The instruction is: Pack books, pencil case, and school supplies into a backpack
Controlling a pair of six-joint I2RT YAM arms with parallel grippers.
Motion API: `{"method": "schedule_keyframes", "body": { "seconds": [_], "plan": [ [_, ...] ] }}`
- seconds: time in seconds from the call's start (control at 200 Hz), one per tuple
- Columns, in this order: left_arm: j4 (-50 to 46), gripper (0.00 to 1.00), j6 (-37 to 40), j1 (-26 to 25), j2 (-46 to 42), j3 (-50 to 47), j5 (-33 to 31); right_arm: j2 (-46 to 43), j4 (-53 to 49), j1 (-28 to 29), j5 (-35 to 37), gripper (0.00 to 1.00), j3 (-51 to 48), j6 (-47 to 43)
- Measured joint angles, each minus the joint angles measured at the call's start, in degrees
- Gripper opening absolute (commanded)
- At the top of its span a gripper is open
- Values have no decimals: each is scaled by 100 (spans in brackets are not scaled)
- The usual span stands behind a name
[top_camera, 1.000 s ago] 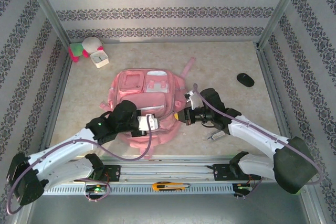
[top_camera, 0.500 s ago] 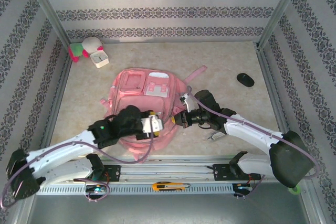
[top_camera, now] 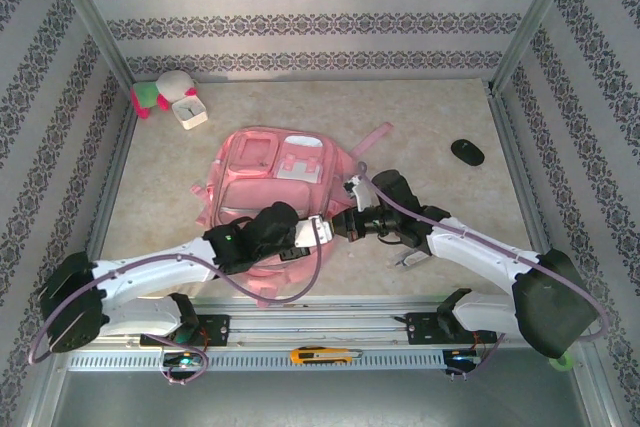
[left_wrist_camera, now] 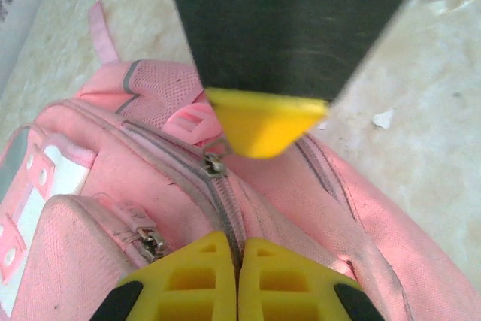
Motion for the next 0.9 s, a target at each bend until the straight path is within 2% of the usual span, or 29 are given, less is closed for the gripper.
{"method": "schedule_keyframes", "body": {
  "seconds": [0.2, 0.32, 0.35, 0.39, 0.465, 0.51, 0.55, 0.59, 0.635, 0.685, 0.794, 0.899],
  "plan": [
    [-863, 0, 584, 494, -1045, -234, 1071, 695, 468, -686, -66, 0, 74, 72],
    [-1034, 1, 730, 605, -1137, -267, 1211, 1134, 680, -822, -455, 0, 199, 203],
    [-1049, 7, 730, 610, -1128, -280, 1204, 1209, 723, -831, -483, 0, 245, 221],
    [-1047, 21, 706, 610, -1095, -280, 1187, 1248, 732, -841, -479, 0, 299, 245],
    [-1001, 52, 514, 608, -1036, -280, 1137, 1220, 761, -909, -356, 0, 365, 267],
    [-933, 63, 289, 599, -997, -280, 1078, 1189, 728, -981, -225, 19, 396, 269],
    [-828, 68, 11, 597, -935, -256, 1010, 1134, 629, -1056, -96, 30, 431, 282],
    [-763, 73, -306, 595, -844, -175, 935, 1043, 435, -1132, 55, 49, 494, 251],
    [-708, 77, -719, 595, -734, -4, 776, 894, 122, -1198, 236, 59, 627, 260],
    [-706, 82, -1246, 595, -638, 254, 501, 671, -313, -1226, 468, 63, 848, 216],
    [-831, 83, -2326, 678, -588, 964, -177, -15, -1060, -1049, 940, 63, 1248, 262],
    [-1235, 82, -3322, 1224, -651, 1497, -481, -654, -1513, -525, 1379, 62, 1340, 560]
  ]
}}
